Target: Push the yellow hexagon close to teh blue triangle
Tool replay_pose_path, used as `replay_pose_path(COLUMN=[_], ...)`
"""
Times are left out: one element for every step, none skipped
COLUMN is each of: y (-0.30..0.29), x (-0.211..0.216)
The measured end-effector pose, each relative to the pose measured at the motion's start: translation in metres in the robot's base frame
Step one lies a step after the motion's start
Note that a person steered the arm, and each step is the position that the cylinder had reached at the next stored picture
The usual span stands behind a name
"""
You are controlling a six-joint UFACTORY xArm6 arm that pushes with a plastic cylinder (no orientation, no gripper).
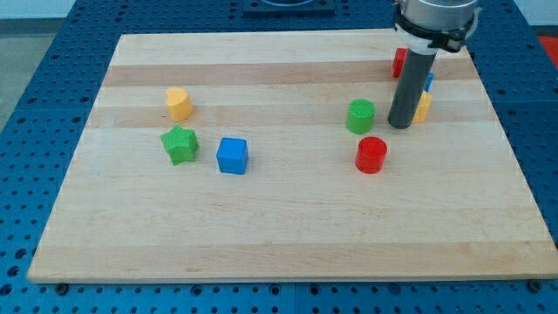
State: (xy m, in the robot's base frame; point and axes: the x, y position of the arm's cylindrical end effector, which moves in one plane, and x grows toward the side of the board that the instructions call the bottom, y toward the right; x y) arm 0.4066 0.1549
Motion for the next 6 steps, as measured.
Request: replay_pose_path(y=[-0.001,0.013,0.046,0.049,0.040,0.037], x=[0.013,0.043,0.045,0.032,0.018,0.006])
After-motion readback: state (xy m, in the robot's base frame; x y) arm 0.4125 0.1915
